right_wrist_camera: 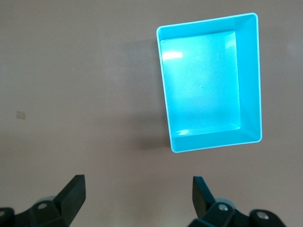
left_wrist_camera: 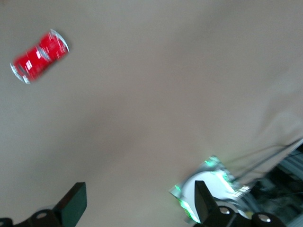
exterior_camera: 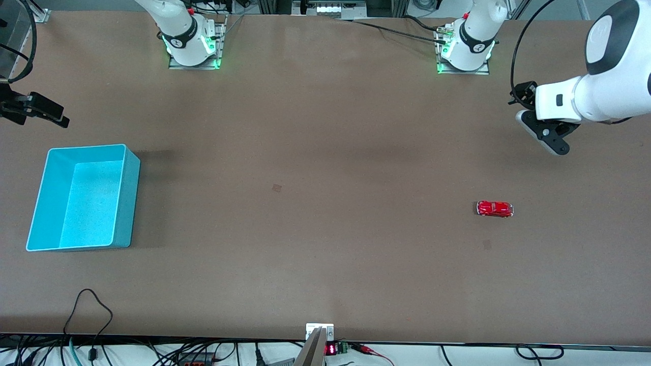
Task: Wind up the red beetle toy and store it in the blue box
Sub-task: 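Reach the left gripper down toward the red toy beetle car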
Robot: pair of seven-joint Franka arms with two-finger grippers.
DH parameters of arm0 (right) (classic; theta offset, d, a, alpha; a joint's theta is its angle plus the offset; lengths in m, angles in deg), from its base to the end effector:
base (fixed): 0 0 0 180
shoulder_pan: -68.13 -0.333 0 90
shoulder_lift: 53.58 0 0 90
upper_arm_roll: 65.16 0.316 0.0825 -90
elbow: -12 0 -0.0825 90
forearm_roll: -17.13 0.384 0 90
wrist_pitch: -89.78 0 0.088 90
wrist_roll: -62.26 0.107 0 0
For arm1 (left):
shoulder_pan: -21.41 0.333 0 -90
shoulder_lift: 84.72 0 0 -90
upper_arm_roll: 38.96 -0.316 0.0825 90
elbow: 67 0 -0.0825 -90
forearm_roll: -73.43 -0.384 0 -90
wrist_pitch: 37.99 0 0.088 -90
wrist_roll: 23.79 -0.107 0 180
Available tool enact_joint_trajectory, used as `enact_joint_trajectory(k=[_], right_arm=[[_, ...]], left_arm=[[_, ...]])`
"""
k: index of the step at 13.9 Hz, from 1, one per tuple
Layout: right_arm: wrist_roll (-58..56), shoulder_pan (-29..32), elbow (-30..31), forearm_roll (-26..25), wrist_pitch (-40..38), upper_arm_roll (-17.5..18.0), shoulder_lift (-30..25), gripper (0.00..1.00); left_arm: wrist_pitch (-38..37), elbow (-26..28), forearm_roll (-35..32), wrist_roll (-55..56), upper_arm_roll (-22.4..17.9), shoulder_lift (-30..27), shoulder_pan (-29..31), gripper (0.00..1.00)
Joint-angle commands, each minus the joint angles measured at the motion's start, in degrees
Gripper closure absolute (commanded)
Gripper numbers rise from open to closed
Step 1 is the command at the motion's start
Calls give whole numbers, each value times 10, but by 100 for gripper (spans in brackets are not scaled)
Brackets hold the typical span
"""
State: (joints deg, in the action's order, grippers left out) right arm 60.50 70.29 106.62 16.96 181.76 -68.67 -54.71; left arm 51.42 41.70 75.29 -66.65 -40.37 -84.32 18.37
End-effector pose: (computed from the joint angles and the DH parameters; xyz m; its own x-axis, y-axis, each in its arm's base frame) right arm 0.5470 -0.0549 0.6002 0.9973 -0.0680 -0.0264 -0.0680 -0.9977 0.0009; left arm 0.5211 -0.0184 0.4704 0.6778 -0.6996 -0.2262 -0.6532 -0.7142 0.2515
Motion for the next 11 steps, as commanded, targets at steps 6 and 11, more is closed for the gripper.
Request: enact_joint_trajectory(k=[6,11], right_arm=[[-3,3,14,2,-4,3,-16,0],[-3,4,14,3,-2,3,-15,0]], left_arm=[[356,68,-73,-278,-1,134,23,0],[523,68,-73,-399,-2,245,31,0]])
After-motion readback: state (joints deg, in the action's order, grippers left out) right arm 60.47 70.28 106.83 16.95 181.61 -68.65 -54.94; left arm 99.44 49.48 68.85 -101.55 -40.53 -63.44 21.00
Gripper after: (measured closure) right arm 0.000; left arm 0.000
